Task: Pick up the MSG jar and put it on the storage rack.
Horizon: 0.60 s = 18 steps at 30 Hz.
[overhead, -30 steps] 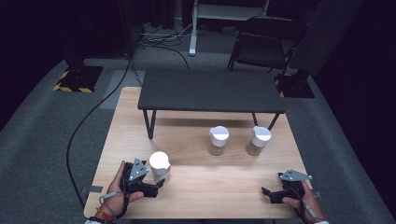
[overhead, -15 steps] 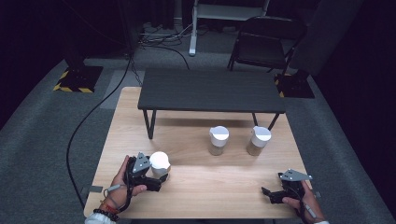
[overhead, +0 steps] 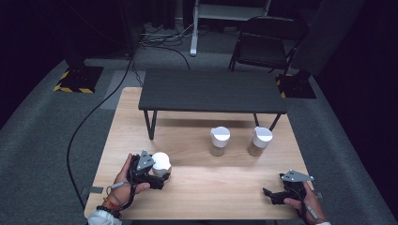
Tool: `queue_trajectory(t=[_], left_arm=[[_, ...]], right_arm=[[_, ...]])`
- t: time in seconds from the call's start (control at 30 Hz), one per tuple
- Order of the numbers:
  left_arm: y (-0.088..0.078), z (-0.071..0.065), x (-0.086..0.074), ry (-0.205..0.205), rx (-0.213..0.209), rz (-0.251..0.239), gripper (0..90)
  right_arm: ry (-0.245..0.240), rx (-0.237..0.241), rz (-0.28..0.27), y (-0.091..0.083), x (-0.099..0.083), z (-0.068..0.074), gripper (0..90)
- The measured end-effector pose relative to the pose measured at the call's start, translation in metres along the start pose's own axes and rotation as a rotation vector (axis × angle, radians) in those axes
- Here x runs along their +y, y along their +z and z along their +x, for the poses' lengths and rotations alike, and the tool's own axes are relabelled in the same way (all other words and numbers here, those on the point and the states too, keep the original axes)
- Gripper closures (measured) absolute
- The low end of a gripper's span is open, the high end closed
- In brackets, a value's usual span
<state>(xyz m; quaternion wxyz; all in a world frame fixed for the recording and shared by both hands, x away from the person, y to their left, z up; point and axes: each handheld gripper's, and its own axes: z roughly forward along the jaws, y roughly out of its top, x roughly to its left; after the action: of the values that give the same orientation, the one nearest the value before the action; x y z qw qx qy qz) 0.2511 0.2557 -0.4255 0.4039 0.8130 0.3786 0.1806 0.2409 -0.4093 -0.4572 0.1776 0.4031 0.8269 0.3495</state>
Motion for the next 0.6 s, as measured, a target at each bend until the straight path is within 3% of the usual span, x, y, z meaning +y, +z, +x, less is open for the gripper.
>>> queue_trajectory(t=[0.3, 0.6], left_arm=[[0.0053, -0.0004, -0.0062, -0.043, -0.002, -0.021, 5.0], [0.0051, -0.0016, -0.0092, -0.024, -0.029, -0.032, 23.0]], right_arm=[[0.0, 0.0, 0.0, 0.0, 0.0, 0.0, 0.0], [-0.001, 0.0, 0.0, 0.0, 0.0, -0.0001, 0.0]])
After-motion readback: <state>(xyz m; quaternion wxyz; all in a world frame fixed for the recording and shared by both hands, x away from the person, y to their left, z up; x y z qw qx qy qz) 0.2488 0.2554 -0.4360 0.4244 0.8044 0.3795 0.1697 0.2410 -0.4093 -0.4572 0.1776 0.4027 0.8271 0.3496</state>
